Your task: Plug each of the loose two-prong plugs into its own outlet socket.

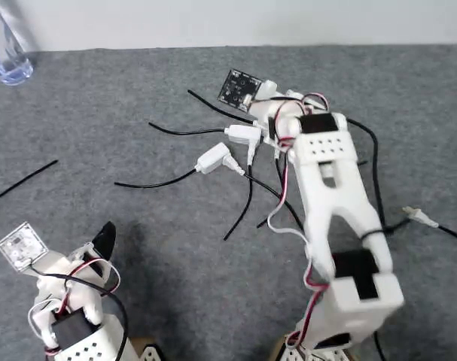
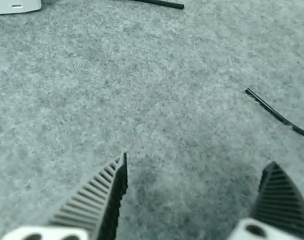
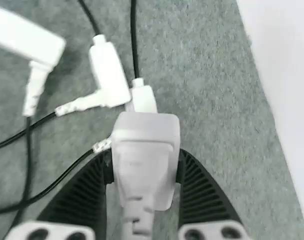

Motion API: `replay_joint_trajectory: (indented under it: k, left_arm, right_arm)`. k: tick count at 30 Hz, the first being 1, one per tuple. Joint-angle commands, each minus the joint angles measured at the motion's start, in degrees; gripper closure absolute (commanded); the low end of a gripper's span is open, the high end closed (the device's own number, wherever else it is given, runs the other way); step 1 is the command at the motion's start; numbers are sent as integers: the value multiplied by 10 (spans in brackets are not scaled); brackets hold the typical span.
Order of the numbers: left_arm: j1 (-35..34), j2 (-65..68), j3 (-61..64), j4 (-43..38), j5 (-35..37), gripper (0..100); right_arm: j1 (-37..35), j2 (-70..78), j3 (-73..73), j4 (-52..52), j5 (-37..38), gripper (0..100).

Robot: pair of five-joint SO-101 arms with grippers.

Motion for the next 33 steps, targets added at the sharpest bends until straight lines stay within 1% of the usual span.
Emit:
replay_joint_trajectory:
  k: [1,6,9,10,11,12,14,15,16,17,22,27,33]
  left_arm:
    - [2,-6,-5,3,-4,607]
    - [2,-6,-5,3,-4,607]
    - [2,-6,-5,3,-4,607]
    - [2,-6,-5,3,-4,607]
    - [2,-6,-5,3,-4,607]
    - [2,-6,-5,3,-4,607]
    - [2,-6,-5,3,-4,607]
    - [2,-6,-5,3,-4,607]
    - [2,-6,-5,3,-4,607]
    - [2,-6,-5,3,-4,607]
    - [2,-6,-5,2,-4,607]
    - [2,-6,-5,2,-4,607]
    - [2,-6,-5,2,-4,607]
  right_arm:
    - [7,72,-99,-15,4,990]
    - [7,202,-212,-7,4,990]
    - [8,259,-288,30,2,986]
    - [9,272,-316,50,-17,972]
    - [9,281,-343,74,-46,932]
    - [9,287,-371,99,-81,860]
    - [10,295,-421,147,-164,657]
    - [10,297,-444,170,-193,560]
    - [8,297,-466,192,-210,492]
    - [7,296,-489,211,-215,471]
    - [-5,295,-619,288,-215,540]
    - [-17,295,-749,364,-218,541]
    - [-7,294,-881,474,-218,541]
